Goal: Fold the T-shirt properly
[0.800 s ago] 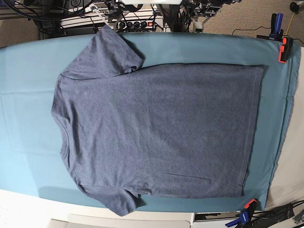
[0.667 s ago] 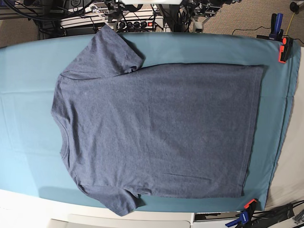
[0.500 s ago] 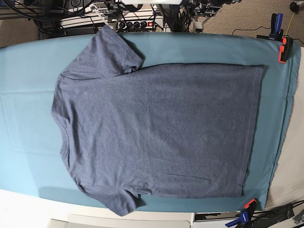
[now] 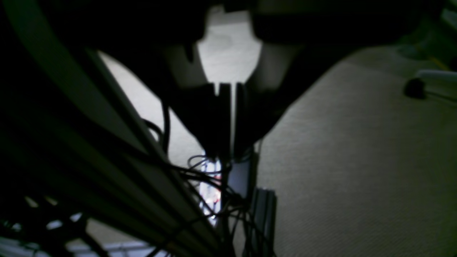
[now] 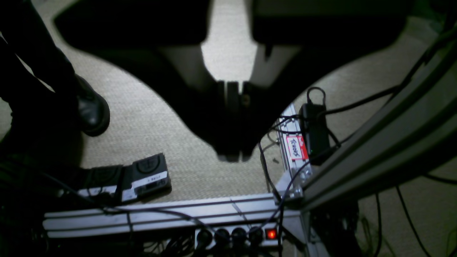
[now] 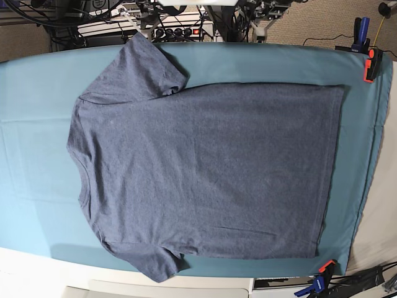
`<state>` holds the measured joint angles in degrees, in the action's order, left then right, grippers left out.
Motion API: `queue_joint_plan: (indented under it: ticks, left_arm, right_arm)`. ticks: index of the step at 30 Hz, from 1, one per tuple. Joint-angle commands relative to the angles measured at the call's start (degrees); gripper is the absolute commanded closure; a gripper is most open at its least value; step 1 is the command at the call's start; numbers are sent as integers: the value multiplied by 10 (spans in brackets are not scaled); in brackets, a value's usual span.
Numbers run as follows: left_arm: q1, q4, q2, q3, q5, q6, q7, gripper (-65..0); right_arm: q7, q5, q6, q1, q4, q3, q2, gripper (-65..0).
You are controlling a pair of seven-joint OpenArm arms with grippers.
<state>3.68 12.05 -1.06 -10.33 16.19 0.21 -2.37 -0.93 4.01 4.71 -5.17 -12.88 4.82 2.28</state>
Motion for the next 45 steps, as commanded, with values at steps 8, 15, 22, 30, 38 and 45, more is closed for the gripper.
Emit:
queue_joint_plan:
  ticks: [8, 15, 22, 30, 38, 45]
  left_arm:
    - [84, 60, -43, 0, -10, 0, 7, -7]
    - [149, 149, -80, 0, -9, 0, -8, -7]
    - [256, 293, -119, 0, -10, 0, -19, -7]
    - [424, 563, -172, 16, -34, 0, -105, -7]
    - [564, 806, -214, 109, -23, -3, -115, -7]
    - [610, 965, -263, 191, -25, -3, -222, -7]
  right_arm:
    - [-27, -3, 2, -38, -3, 1, 24, 0]
    - [-20, -3, 2, -88, -68, 1, 60, 0]
    - [5, -4, 2, -180, -198, 1, 85, 0]
    - [12, -17, -17, -334, -404, 13, 99, 0]
    - [9, -46, -19, -467, -613, 67, 100, 0]
    - [9, -46, -19, -575, -776, 149, 99, 0]
